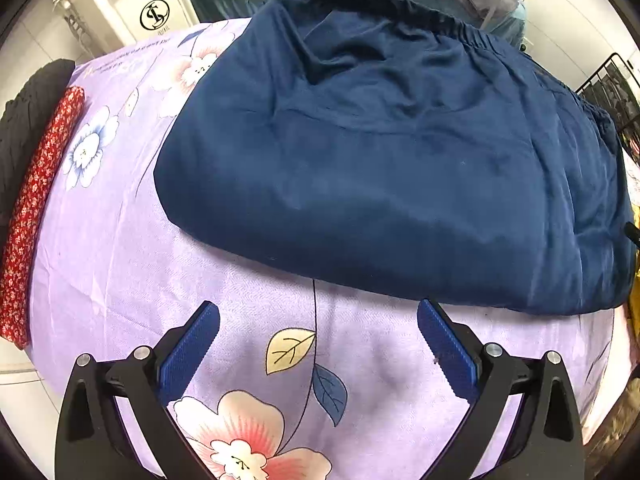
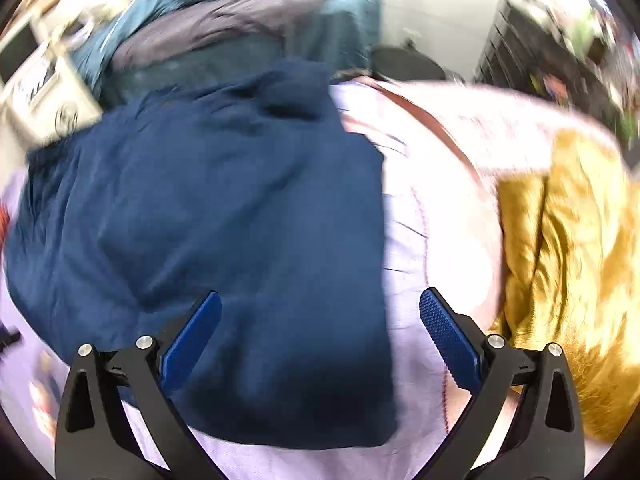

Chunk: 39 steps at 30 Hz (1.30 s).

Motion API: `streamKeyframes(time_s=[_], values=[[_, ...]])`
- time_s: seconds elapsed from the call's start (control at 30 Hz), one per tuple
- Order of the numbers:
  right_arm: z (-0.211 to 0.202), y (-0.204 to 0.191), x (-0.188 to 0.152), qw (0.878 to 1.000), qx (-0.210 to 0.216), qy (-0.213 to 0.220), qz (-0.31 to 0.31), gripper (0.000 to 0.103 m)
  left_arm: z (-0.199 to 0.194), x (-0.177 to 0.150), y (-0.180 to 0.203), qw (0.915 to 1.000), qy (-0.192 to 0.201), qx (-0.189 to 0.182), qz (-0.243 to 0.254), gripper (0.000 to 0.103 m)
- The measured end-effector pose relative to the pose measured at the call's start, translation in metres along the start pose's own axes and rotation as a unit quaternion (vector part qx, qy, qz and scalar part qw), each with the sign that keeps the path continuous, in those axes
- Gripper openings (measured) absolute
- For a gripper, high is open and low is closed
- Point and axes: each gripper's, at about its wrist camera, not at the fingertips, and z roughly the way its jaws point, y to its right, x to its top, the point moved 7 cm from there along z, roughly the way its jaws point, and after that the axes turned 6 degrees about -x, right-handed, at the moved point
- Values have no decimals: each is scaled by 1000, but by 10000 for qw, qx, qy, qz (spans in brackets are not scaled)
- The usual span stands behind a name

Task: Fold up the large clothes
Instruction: 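Grasp the folded jacket with both grippers and fold it over once more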

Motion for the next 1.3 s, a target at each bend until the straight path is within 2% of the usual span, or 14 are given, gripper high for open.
streamKeyframes(time_s=[0.07,0.1,0.13,0.23,0.33,0.47,0.57,0.67,0.77,0.87,0.93,1.03,1.17,1.3], values=[[10,16,-2,9950,779,-314,534,98,4,13,-5,10000,25,-96,1,97],[17,21,-3,9878,1224,-551,787,98,8,22,-12,9999,40,-145,20,97],[28,25,-7,9719,1849,-890,1152,98,8,21,-10,9998,50,-184,36,97],[47,26,-12,9464,2483,-1231,1660,98,5,30,-7,9993,39,-357,78,97],[68,24,-16,9304,2682,-1517,1987,98,3,30,-7,9987,28,-509,99,97],[77,8,-13,9215,2906,-1591,2026,98,11,34,-15,9979,-54,-645,93,97],[85,0,-7,9265,2771,-1672,1918,98,24,60,-36,9965,-69,-820,-110,97],[89,-5,-3,9267,2754,-1691,1918,98,20,79,-55,9910,84,-1249,-481,97],[89,-6,-2,9307,2717,-1711,1751,95,14,118,-90,9821,403,-1584,-931,97],[91,-4,-1,9339,2629,-1734,1690,95,17,157,-118,9745,462,-1843,-1193,97],[91,-4,-2,9355,2551,-1741,1713,95,22,171,-126,9760,404,-1810,-1142,97],[92,-7,-2,9395,2408,-1756,1689,95,47,193,-139,9834,178,-1566,-895,97],[92,-9,-2,9434,2281,-1758,1645,95,84,201,-128,9781,-289,-1955,-654,97],[93,-8,-2,9441,2239,-1760,1660,95,121,203,-121,9775,-529,-1979,-497,98]])
